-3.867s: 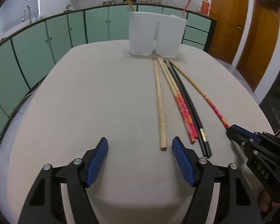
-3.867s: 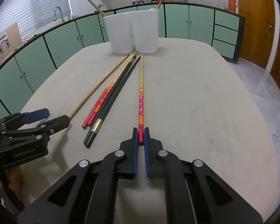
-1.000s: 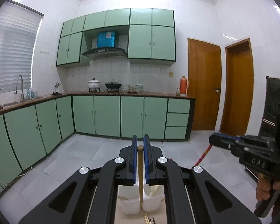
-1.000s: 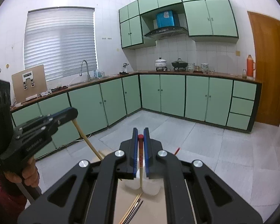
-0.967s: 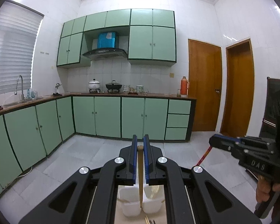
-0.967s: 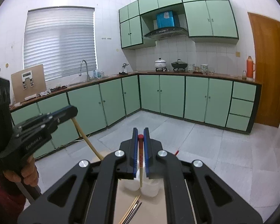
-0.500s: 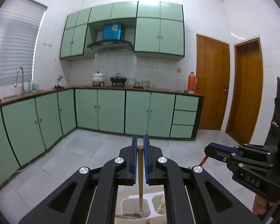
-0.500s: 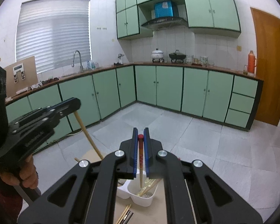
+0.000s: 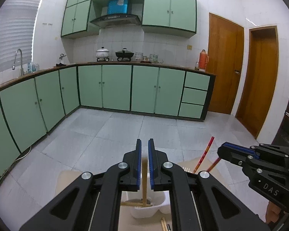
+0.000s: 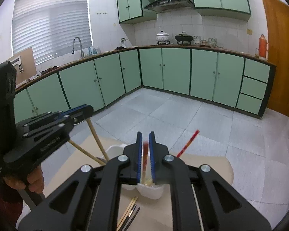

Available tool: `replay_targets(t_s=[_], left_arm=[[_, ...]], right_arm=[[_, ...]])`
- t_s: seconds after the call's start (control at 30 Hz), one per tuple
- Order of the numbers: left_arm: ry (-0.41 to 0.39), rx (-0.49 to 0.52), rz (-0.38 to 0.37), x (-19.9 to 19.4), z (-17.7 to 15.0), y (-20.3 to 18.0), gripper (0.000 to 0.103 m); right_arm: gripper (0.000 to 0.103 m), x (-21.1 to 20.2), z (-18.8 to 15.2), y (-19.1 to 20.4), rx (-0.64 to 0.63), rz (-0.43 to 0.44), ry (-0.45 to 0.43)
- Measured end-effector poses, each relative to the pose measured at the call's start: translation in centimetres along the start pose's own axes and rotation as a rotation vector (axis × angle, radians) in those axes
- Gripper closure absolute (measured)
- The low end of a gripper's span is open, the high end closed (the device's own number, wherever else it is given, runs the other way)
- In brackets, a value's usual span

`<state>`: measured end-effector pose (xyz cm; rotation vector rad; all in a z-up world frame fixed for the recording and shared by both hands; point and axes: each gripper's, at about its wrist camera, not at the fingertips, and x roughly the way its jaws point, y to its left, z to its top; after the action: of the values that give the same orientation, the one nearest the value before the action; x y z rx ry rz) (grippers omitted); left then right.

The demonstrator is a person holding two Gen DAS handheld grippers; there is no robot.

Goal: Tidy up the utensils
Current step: 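Open both tools to release the chopsticks into the holder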

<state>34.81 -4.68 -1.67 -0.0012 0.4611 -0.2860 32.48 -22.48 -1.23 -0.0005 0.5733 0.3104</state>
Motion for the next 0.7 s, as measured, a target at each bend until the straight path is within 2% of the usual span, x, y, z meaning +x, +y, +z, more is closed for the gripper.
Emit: replay_targets(t_s=[0.17, 0.23, 0.3, 0.33, 0.43, 0.53, 0.7], left_arm=[[-0.023, -0.012, 0.015, -2.5, 0.0, 0.2, 0.071], [-0.035, -0.013, 0.019, -3.6, -0.1, 0.2, 0.064], [-0.045, -0.014, 0.017, -5.1, -0.5, 0.1, 0.059], [-0.051, -0.015, 0.02, -5.8, -0.7, 0.1, 0.052], [-0.061, -0.02, 0.03, -7.9, -1.9, 0.0, 0.037], [-0.049, -0.021, 0.031, -9.7, -3.8, -0.2, 0.032], [0.0, -0.006, 0.042, -11.5, -7.4, -0.8, 0.023]], right_arm=[[0.059, -2.5, -0.5, -0.2, 0.024, -0.043, -0.052], [0.035, -4.0, -0.8, -0.3, 0.034, -0.075, -0.079], [0.026, -5.7, -1.4, -0.4, 0.049, -0.098, -0.112], [0.019, -6.2, -1.8, -0.5, 0.049, -0.104, -0.117], [0.012, -8.0, -3.6, -0.2, 0.035, -0.151, -0.132], [0.008, -9.2, -5.7, 0.1, 0.02, -0.188, -0.127], [0.007, -10.4, -9.6, 0.9, 0.037, -0.202, -0.102]])
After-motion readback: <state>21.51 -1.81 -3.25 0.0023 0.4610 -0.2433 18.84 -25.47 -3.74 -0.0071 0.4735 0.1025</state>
